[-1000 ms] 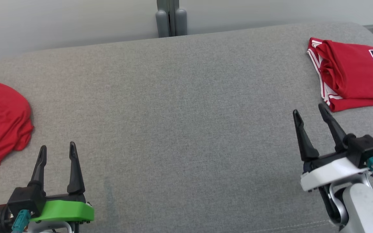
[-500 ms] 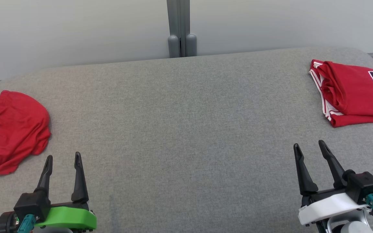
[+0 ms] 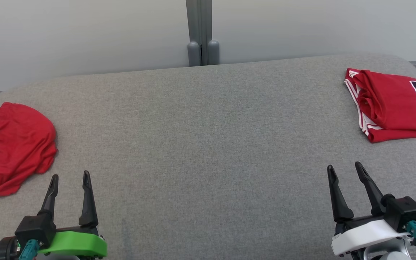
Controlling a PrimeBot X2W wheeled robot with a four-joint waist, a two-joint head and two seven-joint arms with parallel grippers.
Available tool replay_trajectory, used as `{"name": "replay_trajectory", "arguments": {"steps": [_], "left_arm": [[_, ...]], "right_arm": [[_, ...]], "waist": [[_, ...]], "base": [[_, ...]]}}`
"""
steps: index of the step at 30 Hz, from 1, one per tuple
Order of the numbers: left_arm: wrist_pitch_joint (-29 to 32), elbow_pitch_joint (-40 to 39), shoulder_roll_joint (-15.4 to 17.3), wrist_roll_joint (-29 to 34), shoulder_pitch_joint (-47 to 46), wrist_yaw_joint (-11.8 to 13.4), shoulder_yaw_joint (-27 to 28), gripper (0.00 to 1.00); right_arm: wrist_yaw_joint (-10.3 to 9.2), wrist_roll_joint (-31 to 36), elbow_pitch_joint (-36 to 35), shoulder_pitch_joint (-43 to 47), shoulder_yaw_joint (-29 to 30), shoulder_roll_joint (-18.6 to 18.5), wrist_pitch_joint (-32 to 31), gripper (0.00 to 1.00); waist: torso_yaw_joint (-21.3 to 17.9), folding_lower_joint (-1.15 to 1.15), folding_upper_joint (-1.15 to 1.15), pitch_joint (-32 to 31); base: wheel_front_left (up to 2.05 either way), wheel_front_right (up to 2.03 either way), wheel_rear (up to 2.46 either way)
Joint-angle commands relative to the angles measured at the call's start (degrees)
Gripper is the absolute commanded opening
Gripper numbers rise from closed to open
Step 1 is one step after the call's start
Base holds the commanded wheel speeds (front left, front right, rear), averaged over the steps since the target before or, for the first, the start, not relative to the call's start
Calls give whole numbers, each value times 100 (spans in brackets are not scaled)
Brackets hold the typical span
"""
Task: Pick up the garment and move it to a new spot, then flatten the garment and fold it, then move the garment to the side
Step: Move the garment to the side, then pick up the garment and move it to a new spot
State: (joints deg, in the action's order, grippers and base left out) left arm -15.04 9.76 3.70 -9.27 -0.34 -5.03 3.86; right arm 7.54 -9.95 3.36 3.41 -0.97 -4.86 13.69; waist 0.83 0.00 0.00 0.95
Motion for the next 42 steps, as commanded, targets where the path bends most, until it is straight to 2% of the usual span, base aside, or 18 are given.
{"name": "replay_trajectory", "arguments": {"steps": [1,11,17,25,42], "left_arm": [[-17,15,21,62,56,-14,26,100],[-17,-3,47,78,11,-24,85,100],[-18,-28,64,73,-92,5,130,100],[-18,-56,71,41,-109,51,225,100],[-18,-87,-13,-81,-28,142,318,100]], "right_arm": [[-11,37,-1,78,15,-5,-21,100],[-11,57,-12,59,81,28,-7,100],[-11,70,-49,51,107,57,11,100],[-11,80,24,-53,99,64,-14,100],[-11,95,60,-221,81,2,-145,100]], "waist": [[4,0,0,2],[114,0,0,54],[381,0,0,135],[950,0,0,212],[2412,0,0,406]], "base": [[0,0,0],[0,0,0],[0,0,0],[0,0,0],[0,0,0]]}}
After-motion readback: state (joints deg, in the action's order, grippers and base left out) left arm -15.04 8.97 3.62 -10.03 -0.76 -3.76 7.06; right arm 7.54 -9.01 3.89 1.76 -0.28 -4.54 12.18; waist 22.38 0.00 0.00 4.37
